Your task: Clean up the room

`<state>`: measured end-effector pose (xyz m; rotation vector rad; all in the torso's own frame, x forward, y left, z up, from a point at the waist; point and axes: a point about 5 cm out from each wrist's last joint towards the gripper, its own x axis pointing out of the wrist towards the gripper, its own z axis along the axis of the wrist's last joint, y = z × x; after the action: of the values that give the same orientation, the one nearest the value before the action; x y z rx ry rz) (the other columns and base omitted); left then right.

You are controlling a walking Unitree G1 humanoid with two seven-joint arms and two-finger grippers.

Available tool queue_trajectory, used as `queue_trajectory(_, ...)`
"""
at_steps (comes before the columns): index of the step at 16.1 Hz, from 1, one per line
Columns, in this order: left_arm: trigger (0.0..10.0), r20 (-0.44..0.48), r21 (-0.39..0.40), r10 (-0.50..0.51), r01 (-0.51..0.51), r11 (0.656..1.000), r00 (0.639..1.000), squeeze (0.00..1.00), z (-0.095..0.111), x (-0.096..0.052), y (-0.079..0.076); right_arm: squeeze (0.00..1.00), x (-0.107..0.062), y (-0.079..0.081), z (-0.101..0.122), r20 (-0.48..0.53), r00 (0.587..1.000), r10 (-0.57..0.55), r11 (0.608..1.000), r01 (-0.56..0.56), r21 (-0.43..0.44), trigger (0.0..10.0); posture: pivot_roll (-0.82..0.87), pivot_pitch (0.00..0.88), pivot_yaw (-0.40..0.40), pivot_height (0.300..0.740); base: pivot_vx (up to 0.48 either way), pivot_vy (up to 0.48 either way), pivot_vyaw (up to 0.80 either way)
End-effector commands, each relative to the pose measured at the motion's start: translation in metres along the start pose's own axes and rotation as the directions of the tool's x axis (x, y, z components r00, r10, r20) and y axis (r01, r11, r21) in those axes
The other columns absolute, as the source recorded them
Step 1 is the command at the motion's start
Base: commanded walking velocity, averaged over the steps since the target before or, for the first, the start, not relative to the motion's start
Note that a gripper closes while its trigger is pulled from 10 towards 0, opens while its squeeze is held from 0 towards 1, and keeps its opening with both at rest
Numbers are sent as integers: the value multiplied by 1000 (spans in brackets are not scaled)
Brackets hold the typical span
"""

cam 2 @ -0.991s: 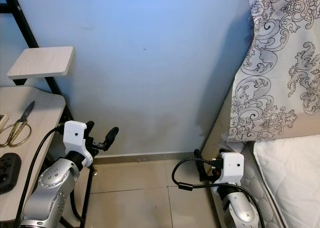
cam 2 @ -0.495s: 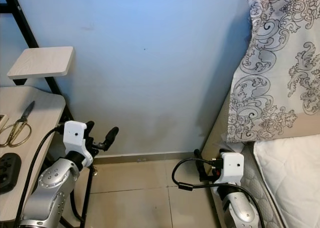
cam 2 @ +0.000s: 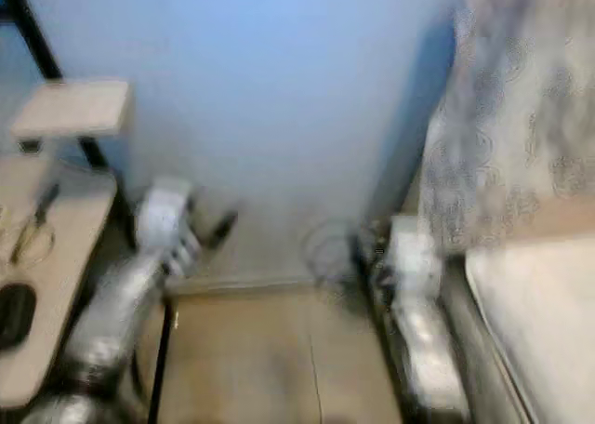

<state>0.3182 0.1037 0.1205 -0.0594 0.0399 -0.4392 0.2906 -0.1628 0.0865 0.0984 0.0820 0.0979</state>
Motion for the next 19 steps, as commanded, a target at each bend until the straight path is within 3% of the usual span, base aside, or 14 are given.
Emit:
queue_trajectory(1,10000,-46,-3,24,-24,1000,999,0,-18,-9,3,0,-8,-10,-13,-56,998,-37,999,36,-18,10000,-58,0,-10,740,0,0,0)
queue_trajectory(4,10000,-45,4,15,-15,1000,999,0,-18,-9,0,0,-7,-10,-13,-56,998,-38,999,37,-21,10000,-61,0,-9,740,0,0,0)
queue_trajectory(6,10000,-49,8,45,-45,999,998,0,-20,-8,9,0,-7,-9,-13,-67,996,-59,998,58,-19,10000,-59,0,-5,740,0,0,0)
queue_trajectory(8,10000,-21,14,111,-111,994,994,0,-22,-24,22,0,-19,-16,-9,-31,995,-94,996,93,-5,10000,-61,0,-4,740,0,0,0)
queue_trajectory(9,10000,-22,102,40,-38,994,999,0,-28,-49,21,0,-44,-23,-17,-49,996,-78,996,75,-57,10000,-59,0,-7,740,0,0,0)
queue_trajectory(11,10000,-25,137,-17,21,990,1000,0,-37,-65,16,0,-57,-35,-27,-66,991,-114,991,109,-82,10000,-69,0,-7,740,0,0,0)
queue_trajectory(12,10000,-14,121,-6,8,993,1000,0,-40,-65,13,0,-58,-39,-29,-67,988,-137,988,132,-75,10000,-70,0,-9,740,0,0,0)
queue_trajectory(14,10000,33,51,67,-69,996,997,0,-28,-45,11,0,-47,-33,-22,-41,989,-140,989,139,-44,10000,-68,0,-13,740,0,0,0)
queue_trajectory(19,10000,49,80,48,-52,995,998,0,-22,-36,10,0,-34,-23,-18,-36,993,-113,994,113,-2,10000,-67,0,-3,740,0,0,-249)
